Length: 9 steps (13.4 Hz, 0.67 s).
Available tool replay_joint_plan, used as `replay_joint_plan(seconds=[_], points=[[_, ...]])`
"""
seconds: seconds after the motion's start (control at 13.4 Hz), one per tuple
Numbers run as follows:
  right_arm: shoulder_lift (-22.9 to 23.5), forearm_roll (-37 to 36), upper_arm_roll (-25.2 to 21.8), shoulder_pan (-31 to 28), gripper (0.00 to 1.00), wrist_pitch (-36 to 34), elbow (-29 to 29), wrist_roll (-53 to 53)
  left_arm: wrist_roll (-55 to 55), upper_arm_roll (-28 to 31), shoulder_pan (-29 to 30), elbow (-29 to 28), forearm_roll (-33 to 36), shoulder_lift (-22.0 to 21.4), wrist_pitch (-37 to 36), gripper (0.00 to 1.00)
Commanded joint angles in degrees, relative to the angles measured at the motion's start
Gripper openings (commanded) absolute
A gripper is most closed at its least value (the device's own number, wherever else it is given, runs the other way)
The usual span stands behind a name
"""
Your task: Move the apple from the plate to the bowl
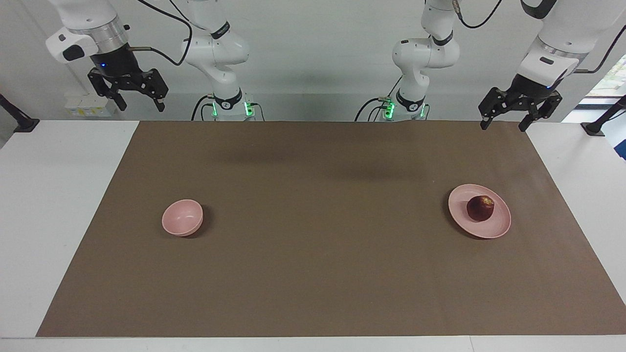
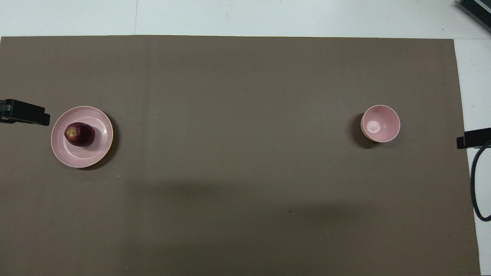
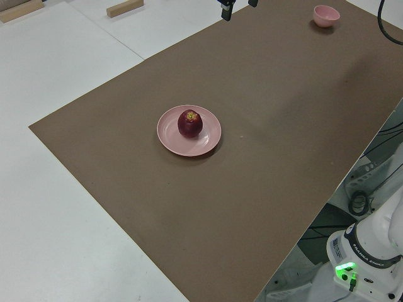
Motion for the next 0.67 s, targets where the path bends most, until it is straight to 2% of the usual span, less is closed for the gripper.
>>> replay_joint_plan(seconds=[0.0,0.3,0.6], points=[[-0.96,1.11,0.08,-0.01,1.0,0.79,-1.05,0.66,0.36,0.42,0.93,-6.56,0.74,-2.38,3.82,1.0],[-0.96,1.11,0.08,-0.01,1.0,0.79,-1.05,0.66,0.1,0.42,0.5,-17.1,0.66,-1.68,16.81,1.0],[-0.96,1.11,0.08,-0.01,1.0,0.71,-1.05,0.66,0.28,0.42,0.67,-21.94,0.66,1.22,24.65,1.0]])
